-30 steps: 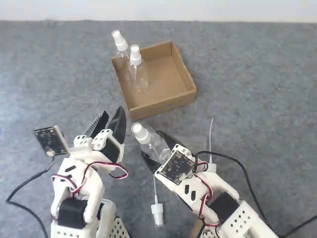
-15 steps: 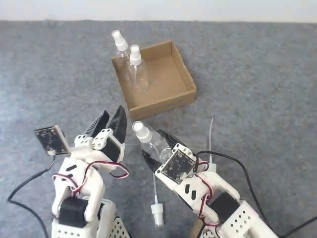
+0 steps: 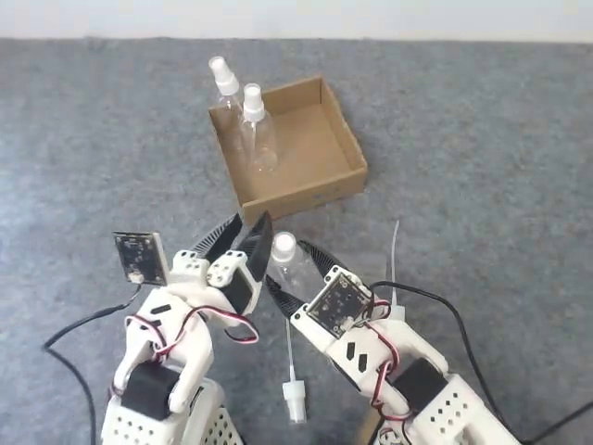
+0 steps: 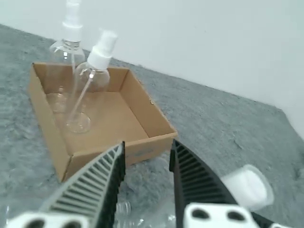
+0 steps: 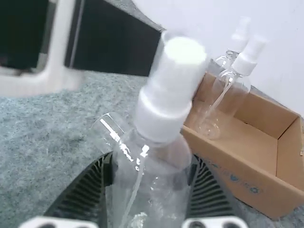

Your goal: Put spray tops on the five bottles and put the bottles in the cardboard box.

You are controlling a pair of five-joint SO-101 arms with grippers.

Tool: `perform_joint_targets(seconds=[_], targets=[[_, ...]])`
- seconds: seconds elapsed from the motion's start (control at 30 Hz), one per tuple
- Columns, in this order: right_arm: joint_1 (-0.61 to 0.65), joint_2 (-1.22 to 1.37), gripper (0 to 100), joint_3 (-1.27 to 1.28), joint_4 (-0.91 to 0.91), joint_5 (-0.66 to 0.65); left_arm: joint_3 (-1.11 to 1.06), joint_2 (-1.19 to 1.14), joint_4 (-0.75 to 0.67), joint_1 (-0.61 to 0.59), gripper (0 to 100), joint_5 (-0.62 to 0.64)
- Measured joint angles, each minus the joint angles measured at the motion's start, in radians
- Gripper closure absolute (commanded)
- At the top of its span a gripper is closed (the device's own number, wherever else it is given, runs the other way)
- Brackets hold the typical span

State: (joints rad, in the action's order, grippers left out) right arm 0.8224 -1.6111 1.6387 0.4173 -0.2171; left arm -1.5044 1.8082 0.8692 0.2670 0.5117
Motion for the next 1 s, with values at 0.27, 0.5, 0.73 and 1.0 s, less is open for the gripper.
perform_joint_targets(seconds=[0.27, 0.5, 0.73, 1.0], targets=[[0.000, 0.000, 96.5, 0.000, 0.002, 0.002, 0.000, 0.000, 0.000, 0.041, 86, -0.014], [0.003, -0.005, 96.5, -0.005, 0.000, 0.000, 0.012, -0.002, 0.011, -0.046, 85, -0.017], [-0.005, -0.003, 96.5, -0.003, 0.000, 0.000, 0.078, -0.002, 0.011, -0.193, 85, -0.018], [-0.086, -0.003, 96.5, -0.005, 0.000, 0.000, 0.080, -0.002, 0.011, -0.416, 85, -0.025]])
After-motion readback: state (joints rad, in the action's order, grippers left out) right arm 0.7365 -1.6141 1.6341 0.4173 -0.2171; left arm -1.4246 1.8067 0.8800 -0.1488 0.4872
